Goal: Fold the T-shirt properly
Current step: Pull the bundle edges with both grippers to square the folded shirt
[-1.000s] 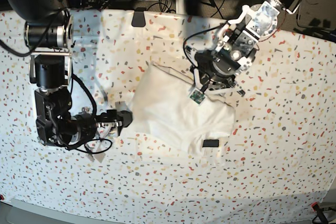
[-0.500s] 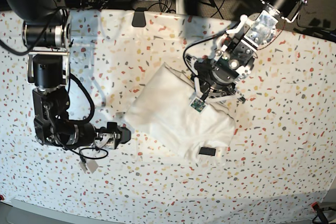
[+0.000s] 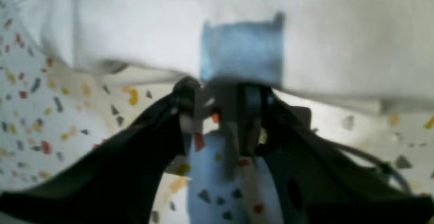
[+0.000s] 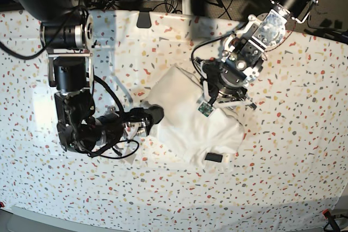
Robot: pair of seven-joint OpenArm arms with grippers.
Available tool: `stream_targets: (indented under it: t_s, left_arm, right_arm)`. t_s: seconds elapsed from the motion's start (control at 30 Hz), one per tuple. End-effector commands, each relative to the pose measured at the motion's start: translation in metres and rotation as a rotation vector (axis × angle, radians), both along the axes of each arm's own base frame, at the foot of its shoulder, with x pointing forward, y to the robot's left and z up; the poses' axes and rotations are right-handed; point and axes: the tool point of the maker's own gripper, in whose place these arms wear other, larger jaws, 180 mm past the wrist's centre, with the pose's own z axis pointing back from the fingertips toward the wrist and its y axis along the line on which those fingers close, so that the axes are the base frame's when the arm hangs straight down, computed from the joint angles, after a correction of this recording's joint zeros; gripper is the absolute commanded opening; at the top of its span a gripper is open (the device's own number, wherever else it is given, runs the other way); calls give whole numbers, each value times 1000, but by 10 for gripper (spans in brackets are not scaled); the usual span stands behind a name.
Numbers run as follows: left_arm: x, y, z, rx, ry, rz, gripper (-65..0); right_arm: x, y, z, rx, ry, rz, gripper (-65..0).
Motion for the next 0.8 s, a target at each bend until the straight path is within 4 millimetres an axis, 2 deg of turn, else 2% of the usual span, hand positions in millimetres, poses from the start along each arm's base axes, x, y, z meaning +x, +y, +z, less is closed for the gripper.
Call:
stream_targets:
  t_s: [0.0, 0.07, 0.27, 0.37, 0.6, 0.67, 0.77]
  left_arm:
    - [14, 0, 16, 0, -70, -6, -450]
    - [17, 0, 20, 10, -98, -14, -450]
    - [21, 0, 23, 10, -120, -21, -450]
    - [23, 2, 26, 36, -143, -26, -450]
    - [27, 4, 30, 38, -181, -42, -450]
    - [27, 3, 31, 34, -187, -45, -450]
    - [29, 4, 33, 39, -203, -52, -450]
  right_arm:
    - [13, 2, 23, 31, -45, 12, -196]
    - [6, 4, 25, 55, -13, 36, -196]
    - [7, 21, 43, 201, -26, 28, -196]
    - [-3, 21, 32, 199, 2, 27, -196]
    - [-39, 21, -5, 201, 101, 17, -196]
    - [-45, 22, -8, 213, 114, 14, -196]
    - [-47, 30, -2, 290, 117, 1, -196]
